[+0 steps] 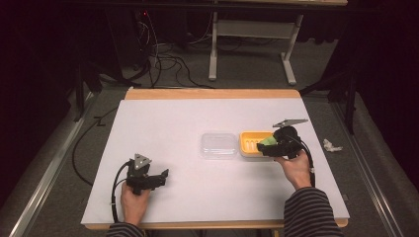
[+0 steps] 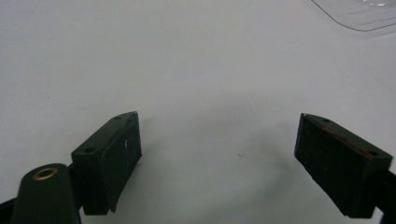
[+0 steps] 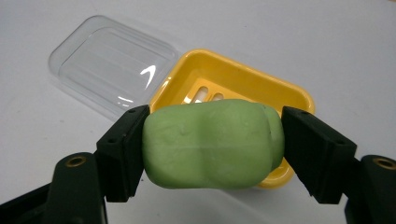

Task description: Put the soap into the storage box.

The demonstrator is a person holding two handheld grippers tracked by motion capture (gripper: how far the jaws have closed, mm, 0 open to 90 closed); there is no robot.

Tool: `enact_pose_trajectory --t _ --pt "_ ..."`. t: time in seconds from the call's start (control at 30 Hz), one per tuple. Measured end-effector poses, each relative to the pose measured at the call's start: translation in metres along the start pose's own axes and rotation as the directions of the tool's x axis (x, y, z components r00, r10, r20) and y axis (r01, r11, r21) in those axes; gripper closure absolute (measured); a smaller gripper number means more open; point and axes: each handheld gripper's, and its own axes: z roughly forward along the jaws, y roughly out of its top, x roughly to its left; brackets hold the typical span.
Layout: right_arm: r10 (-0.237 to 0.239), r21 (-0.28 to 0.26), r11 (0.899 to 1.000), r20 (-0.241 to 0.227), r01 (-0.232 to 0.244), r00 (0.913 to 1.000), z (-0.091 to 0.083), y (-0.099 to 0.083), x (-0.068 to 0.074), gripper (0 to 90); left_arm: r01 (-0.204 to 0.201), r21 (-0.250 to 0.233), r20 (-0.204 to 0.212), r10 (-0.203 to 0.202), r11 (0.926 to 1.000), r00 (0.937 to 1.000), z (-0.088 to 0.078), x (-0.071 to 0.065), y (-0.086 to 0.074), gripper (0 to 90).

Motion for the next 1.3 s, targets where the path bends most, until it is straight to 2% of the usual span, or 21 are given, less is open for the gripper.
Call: enact_pose_trajectory --t 0.43,0.53,0.77,1.3 --pt "0.054 0.004 0.999 0.022 -0.054 0.9983 0.024 0.012 -0.009 27.5 0.005 -0.005 0.002 -0.005 1.0000 1.0000 0.000 0.001 0.000 15.3" --pt "0.066 0.003 0.998 0.018 -0.066 0.9977 0.030 0.012 -0.009 27.5 -0.001 0.011 0.000 0.001 0.9999 1.0000 0.001 0.001 0.000 15.3" --pt "0.054 0.022 0.998 0.020 -0.055 0.9983 0.044 0.016 -0.004 27.5 0.003 0.007 -0.005 -0.003 1.0000 1.0000 0.001 0.001 0.001 15.3" --pt "0.076 0.035 0.996 0.022 -0.076 0.9969 0.067 0.019 0.000 27.4 0.006 0.007 -0.002 -0.006 1.0000 1.0000 0.001 0.001 0.001 15.3"
